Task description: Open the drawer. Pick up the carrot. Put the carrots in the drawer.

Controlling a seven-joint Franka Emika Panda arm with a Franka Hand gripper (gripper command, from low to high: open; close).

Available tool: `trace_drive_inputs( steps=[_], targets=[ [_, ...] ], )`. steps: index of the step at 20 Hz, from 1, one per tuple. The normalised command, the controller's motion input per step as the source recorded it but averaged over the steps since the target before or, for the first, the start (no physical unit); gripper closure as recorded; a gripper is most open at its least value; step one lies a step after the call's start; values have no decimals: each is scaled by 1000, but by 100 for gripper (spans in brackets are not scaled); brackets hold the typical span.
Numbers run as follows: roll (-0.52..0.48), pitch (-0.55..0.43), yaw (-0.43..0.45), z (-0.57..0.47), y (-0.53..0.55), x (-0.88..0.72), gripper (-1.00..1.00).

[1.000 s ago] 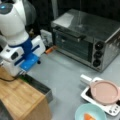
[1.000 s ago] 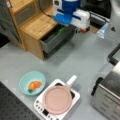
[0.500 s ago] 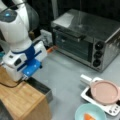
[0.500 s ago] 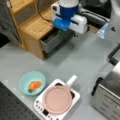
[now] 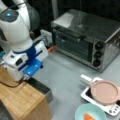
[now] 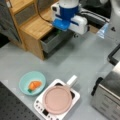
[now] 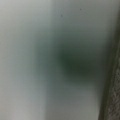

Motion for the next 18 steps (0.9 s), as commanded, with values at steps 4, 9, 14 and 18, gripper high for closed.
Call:
trace_drive_inputs(
  steps=[4,9,14,18],
  targets=[
    [-13,122,-51,34,285,199,-100],
    [17,120,-99,55,306,194,-100],
    [53,112,-113,74,208,175,-100],
    [73,101,-134,70,193,183,-100]
  ],
)
